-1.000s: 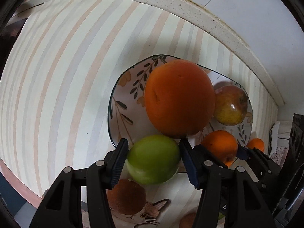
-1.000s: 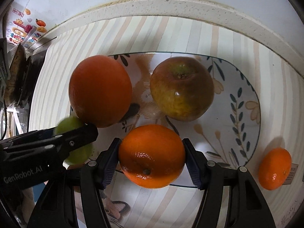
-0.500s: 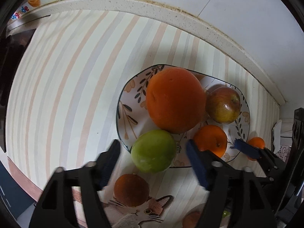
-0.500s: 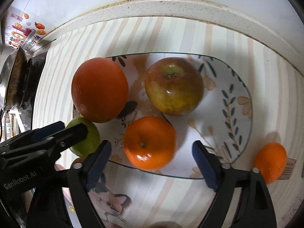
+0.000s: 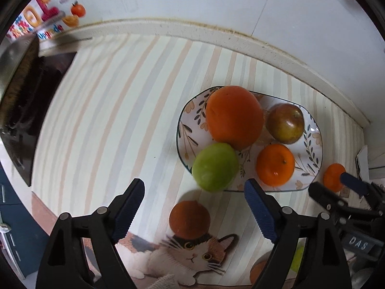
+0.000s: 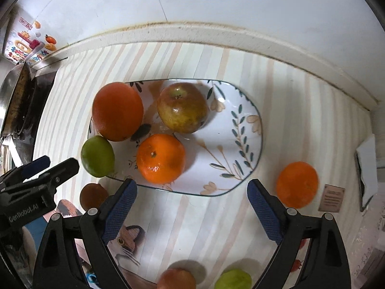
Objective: Organize fruits
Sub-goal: 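Lift both open tools back from the plate, then grasp the brown round fruit with the left tool while the right tool grasps the red apple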
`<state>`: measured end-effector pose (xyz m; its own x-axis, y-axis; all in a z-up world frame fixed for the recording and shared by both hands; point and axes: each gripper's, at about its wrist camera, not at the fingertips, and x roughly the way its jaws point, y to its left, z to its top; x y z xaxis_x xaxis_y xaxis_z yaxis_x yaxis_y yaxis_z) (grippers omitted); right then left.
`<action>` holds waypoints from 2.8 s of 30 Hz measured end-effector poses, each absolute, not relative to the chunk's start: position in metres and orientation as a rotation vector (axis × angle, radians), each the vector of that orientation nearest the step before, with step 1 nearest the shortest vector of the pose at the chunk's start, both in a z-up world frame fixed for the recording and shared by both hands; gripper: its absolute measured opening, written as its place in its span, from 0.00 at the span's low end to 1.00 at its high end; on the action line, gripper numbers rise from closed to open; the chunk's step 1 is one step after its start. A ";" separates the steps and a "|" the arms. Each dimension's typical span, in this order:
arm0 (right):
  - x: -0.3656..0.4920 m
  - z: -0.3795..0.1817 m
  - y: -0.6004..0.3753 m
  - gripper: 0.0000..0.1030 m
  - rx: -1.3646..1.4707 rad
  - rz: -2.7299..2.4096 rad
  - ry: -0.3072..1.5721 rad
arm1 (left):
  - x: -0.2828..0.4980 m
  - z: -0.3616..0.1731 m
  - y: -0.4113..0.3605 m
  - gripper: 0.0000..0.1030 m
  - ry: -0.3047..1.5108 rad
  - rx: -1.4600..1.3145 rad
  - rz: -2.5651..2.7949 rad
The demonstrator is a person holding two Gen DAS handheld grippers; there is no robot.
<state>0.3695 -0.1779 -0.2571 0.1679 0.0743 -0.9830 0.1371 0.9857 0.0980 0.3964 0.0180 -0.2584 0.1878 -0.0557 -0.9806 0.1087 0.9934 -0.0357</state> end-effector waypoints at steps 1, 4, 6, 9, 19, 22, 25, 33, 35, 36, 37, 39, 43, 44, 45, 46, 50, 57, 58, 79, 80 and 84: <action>0.367 -0.252 -0.178 0.92 0.175 -0.048 1.393 | 0.391 -0.253 0.017 0.82 1.363 0.056 -0.115; 0.359 -0.239 -0.175 0.92 0.173 -0.043 1.366 | 0.380 -0.238 0.015 0.82 1.326 0.069 -0.117; 0.354 -0.228 -0.172 0.92 0.160 -0.040 1.343 | 0.373 -0.229 0.014 0.82 1.306 0.067 -0.118; 0.347 -0.214 -0.168 0.92 0.149 -0.033 1.314 | 0.362 -0.215 0.013 0.82 1.275 0.060 -0.123; 0.309 -0.154 -0.162 0.92 0.140 -0.010 1.202 | 0.325 -0.167 0.011 0.82 1.178 0.049 -0.148; 0.298 -0.137 -0.160 0.92 0.138 -0.007 1.171 | 0.316 -0.154 0.012 0.82 1.148 0.041 -0.149; 0.288 -0.125 -0.159 0.92 0.147 -0.002 1.148 | 0.307 -0.142 0.013 0.82 1.120 0.033 -0.153; 0.269 -0.121 -0.160 0.92 0.183 0.009 1.152 | 0.294 -0.143 0.014 0.82 1.126 0.024 -0.153; 0.267 -0.133 -0.161 0.92 0.222 0.031 1.191 | 0.289 -0.153 0.016 0.82 1.155 0.014 -0.146; 0.265 -0.145 -0.162 0.92 0.253 0.052 1.230 | 0.286 -0.159 0.018 0.82 1.171 0.010 -0.141; 0.263 -0.158 -0.161 0.92 0.281 0.067 1.270 | 0.283 -0.168 0.021 0.82 1.195 0.008 -0.131; 0.258 -0.192 -0.159 0.92 0.316 0.098 1.370 | 0.276 -0.186 0.026 0.82 1.238 0.015 -0.111; 0.247 -0.257 -0.149 0.92 0.351 0.123 1.547 | 0.261 -0.232 0.039 0.82 1.352 0.038 -0.053; 0.244 -0.270 -0.147 0.92 0.355 0.128 1.581 | 0.258 -0.241 0.042 0.82 1.373 0.040 -0.043; 0.242 -0.284 -0.143 0.92 0.349 0.127 1.615 | 0.255 -0.249 0.045 0.82 1.392 0.044 -0.030; 0.241 -0.295 -0.140 0.92 0.346 0.132 1.640 | 0.252 -0.257 0.048 0.82 1.410 0.046 -0.017; 0.233 -0.331 -0.127 0.92 0.293 0.138 1.706 | 0.250 -0.276 0.058 0.82 1.451 0.032 0.016; 0.231 -0.346 -0.121 0.65 0.202 0.115 1.691 | 0.272 -0.285 0.065 0.82 1.454 0.006 0.026; 0.233 -0.346 -0.123 0.65 0.203 0.106 1.683 | 0.279 -0.285 0.063 0.82 1.453 0.006 0.020; 0.278 -0.351 -0.149 0.66 0.308 0.051 1.683 | 0.382 -0.351 0.015 0.51 1.578 0.161 -0.156; 0.278 -0.351 -0.151 0.66 0.311 0.053 1.687 | 0.381 -0.350 0.014 0.51 1.574 0.163 -0.152; 0.279 -0.349 -0.156 0.72 0.312 0.068 1.711 | 0.368 -0.348 0.015 0.51 1.580 0.113 -0.154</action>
<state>0.2786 -0.1558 -0.3491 -0.1317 0.2449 -0.9606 0.1677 0.9605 0.2220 0.3678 0.0148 -0.3475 -0.0157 -0.0251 -0.9996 0.1688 0.9853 -0.0274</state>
